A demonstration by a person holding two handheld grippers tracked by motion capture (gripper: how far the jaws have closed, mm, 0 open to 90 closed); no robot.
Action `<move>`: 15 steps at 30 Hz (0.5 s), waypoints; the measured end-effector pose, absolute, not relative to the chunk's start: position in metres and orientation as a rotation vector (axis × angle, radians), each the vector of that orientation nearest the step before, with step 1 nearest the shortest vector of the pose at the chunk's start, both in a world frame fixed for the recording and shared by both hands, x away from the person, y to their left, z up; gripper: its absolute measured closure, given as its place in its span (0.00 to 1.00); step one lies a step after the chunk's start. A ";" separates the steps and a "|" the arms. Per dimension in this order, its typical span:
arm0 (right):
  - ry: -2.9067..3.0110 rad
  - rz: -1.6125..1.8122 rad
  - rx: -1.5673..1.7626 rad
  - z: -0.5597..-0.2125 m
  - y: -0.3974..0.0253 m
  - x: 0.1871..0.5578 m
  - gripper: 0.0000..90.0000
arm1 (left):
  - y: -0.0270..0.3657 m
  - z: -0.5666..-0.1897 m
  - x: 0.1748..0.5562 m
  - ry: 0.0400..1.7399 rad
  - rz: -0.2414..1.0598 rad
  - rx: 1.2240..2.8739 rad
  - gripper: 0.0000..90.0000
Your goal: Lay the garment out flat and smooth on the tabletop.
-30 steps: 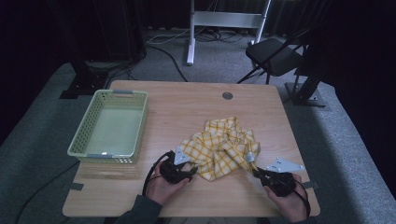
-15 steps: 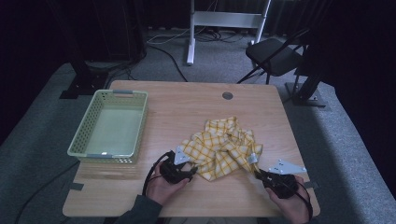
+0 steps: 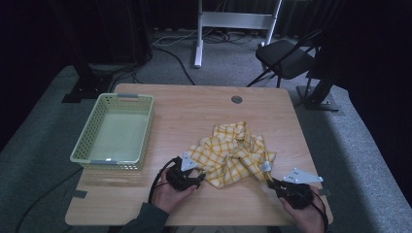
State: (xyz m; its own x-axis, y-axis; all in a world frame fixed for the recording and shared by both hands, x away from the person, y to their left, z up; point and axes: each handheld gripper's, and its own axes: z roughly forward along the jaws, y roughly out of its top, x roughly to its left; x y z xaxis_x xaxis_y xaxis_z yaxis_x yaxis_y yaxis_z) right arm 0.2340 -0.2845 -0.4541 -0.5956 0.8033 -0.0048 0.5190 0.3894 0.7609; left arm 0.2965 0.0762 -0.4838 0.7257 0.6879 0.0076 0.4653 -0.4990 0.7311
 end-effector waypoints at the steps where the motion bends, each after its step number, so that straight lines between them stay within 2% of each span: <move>1: 2.281 1.049 1.145 -0.454 -0.285 0.234 0.93 | 0.076 -0.484 0.297 0.868 0.387 2.189 0.47; 15: 2.289 1.045 1.144 -0.455 -0.285 0.230 0.93 | 0.076 -0.484 0.297 0.879 0.386 2.184 0.47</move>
State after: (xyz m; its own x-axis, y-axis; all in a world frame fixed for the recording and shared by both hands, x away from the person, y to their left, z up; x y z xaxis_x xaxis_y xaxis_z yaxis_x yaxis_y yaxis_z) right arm 0.2301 -0.2854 -0.4555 -0.5991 0.8007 -0.0031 0.5221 0.3936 0.7566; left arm 0.2974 0.0763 -0.4838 0.7203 0.6936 0.0036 0.4715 -0.4934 0.7309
